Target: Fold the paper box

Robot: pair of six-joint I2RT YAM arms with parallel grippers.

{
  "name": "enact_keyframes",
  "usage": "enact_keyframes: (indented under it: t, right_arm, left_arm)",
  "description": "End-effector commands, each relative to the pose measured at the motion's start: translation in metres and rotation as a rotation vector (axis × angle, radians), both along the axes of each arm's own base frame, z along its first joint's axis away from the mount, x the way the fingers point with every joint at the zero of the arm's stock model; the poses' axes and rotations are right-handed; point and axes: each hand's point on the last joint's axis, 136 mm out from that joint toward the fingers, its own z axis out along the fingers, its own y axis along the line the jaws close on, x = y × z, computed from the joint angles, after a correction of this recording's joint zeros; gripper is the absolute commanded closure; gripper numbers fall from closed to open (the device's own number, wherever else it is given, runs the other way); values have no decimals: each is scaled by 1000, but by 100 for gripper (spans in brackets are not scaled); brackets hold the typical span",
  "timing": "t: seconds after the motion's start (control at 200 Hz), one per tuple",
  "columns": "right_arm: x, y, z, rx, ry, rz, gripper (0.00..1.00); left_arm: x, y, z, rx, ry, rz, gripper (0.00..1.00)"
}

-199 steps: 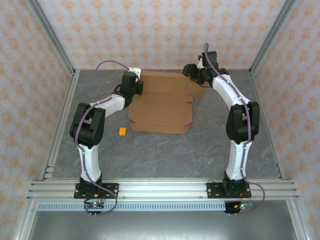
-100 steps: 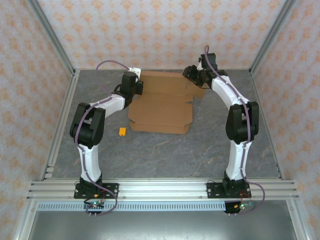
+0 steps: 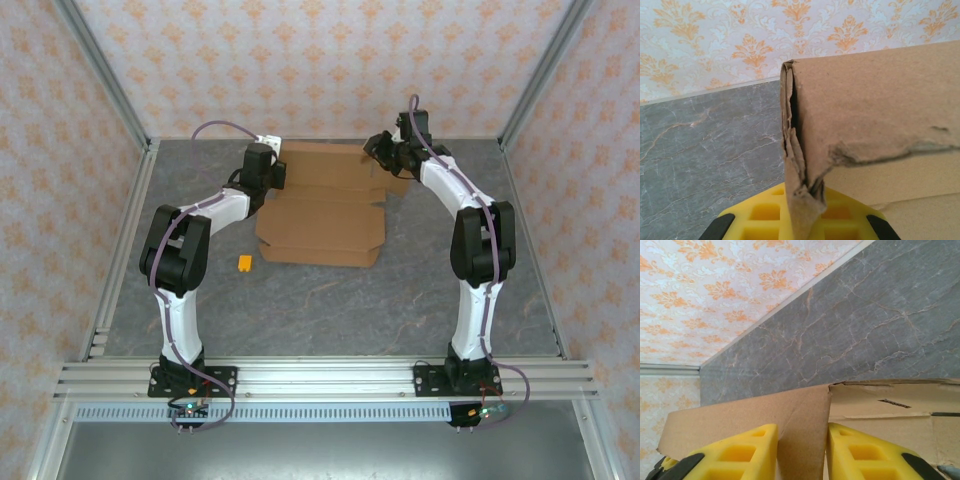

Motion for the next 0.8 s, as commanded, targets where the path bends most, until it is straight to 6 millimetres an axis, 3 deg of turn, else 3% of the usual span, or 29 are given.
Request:
enact_keyframes:
  t: [0.0, 0.04, 0.175, 0.34, 0.44, 0.525, 0.625, 0.795]
  right_arm:
    - [3, -5, 12, 19, -32, -30, 70]
    - [1, -9, 14, 4, -34, -31, 64]
    - [-11, -31, 31, -86, -82, -53, 31]
    - [-37, -59, 62, -164, -168, -97, 20]
    - [-60, -68, 63, -201, -192, -107, 17]
    - [-76, -73, 47, -215, -180, -119, 17]
    - [-90, -70, 11, -197, -146, -127, 20]
    - [-85, -57, -54, -181, -66, -133, 27]
  left_arm:
    - [0, -5, 7, 9, -15, 8, 100]
    - [0, -4, 7, 10, -15, 9, 100]
    - [0, -2, 7, 15, -14, 20, 100]
    - [0, -1, 6, 21, -10, 28, 100]
    - [0, 0, 6, 23, -7, 32, 100]
    - [0, 0, 7, 24, -10, 32, 100]
    - [1, 1, 7, 27, -11, 33, 100]
    - [1, 0, 7, 23, -10, 30, 100]
